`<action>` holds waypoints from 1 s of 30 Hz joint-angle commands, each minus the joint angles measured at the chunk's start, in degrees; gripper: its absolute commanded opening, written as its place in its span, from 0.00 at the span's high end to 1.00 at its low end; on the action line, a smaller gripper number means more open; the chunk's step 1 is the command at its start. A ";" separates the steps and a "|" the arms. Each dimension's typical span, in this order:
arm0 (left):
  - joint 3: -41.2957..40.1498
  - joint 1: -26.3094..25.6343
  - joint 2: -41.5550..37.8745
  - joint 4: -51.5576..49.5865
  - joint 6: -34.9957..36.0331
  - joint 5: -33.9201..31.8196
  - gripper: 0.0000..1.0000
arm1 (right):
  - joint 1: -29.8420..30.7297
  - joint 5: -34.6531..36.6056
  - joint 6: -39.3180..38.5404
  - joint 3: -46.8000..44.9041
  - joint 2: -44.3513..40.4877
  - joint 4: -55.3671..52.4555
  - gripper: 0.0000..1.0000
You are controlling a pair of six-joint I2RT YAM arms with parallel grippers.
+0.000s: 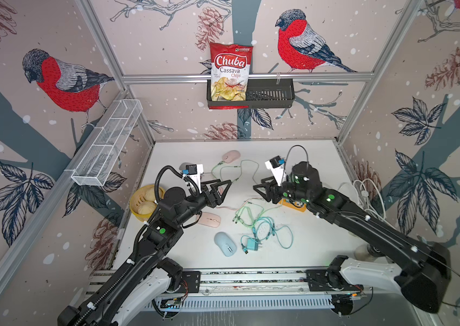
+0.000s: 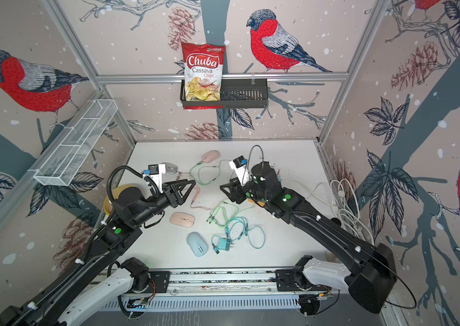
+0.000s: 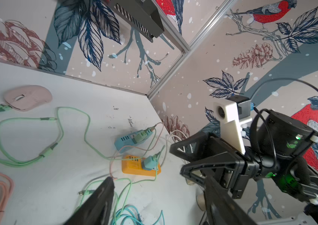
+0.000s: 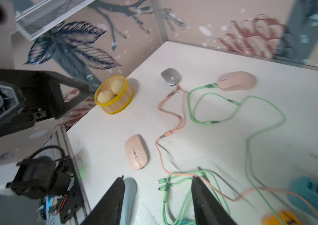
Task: Unplug the wireless mouse
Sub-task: Place the power cord at the center of the board, then remove the plug from the socket.
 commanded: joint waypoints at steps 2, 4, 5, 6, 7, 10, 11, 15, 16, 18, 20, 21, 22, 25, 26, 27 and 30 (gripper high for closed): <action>0.69 0.01 4.77 4.48 2.74 0.65 0.27 | -3.23 19.46 11.47 -7.02 -9.43 -6.73 0.27; 0.52 0.05 8.30 7.61 1.89 3.13 0.28 | -7.34 17.76 14.59 -10.21 -11.53 -8.77 0.28; 0.34 0.01 10.37 9.81 1.09 4.71 0.28 | -9.82 14.65 15.70 -12.06 -11.70 -8.79 0.28; 0.58 0.01 12.79 11.54 0.34 6.60 0.29 | -12.59 10.95 16.80 -14.19 -11.34 -8.02 0.29; 1.48 0.03 15.34 12.01 0.25 8.09 0.29 | -15.19 7.14 17.48 -16.05 -10.75 -6.88 0.30; 6.20 -0.03 24.60 10.88 0.38 13.18 0.33 | -22.75 -1.04 19.51 -21.74 -8.70 -2.83 0.39; 7.46 -0.22 27.44 10.43 0.44 14.45 0.34 | -24.97 -2.41 19.84 -23.04 -8.05 -2.07 0.41; 13.17 -1.23 38.01 5.75 3.41 17.35 0.44 | -28.28 -2.67 19.22 -24.97 -4.75 0.02 0.38; 15.03 -1.65 40.68 4.14 4.54 17.96 0.47 | -28.44 -2.73 18.83 -24.90 -3.61 0.70 0.38; 19.79 -3.27 46.25 -0.49 7.59 18.00 0.51 | -28.42 -3.40 17.34 -23.85 -0.80 2.21 0.38; 24.62 -5.12 50.40 -4.19 10.31 16.64 0.51 | -28.21 -3.70 16.06 -21.82 2.53 2.74 0.38; 26.49 -5.83 52.36 -5.52 11.14 16.14 0.51 | -28.18 -3.17 15.54 -20.74 4.46 2.97 0.38; 27.69 -6.24 53.86 -6.10 11.40 16.03 0.51 | -27.98 -2.72 15.19 -19.98 5.77 3.37 0.38; 28.89 -6.56 56.98 -4.65 10.65 16.89 0.51 | -27.11 -0.82 13.54 -17.26 9.41 4.15 0.33; 29.26 -6.58 57.96 -4.44 10.53 17.29 0.51 | -26.57 -0.15 12.81 -16.14 10.95 4.19 0.30; 29.71 -6.61 59.13 -4.42 10.45 17.96 0.51 | -25.91 0.96 12.06 -14.91 12.25 3.80 0.29; 31.00 -6.65 62.03 -4.63 9.86 19.18 0.52 | -24.07 3.85 9.87 -11.89 16.11 2.82 0.31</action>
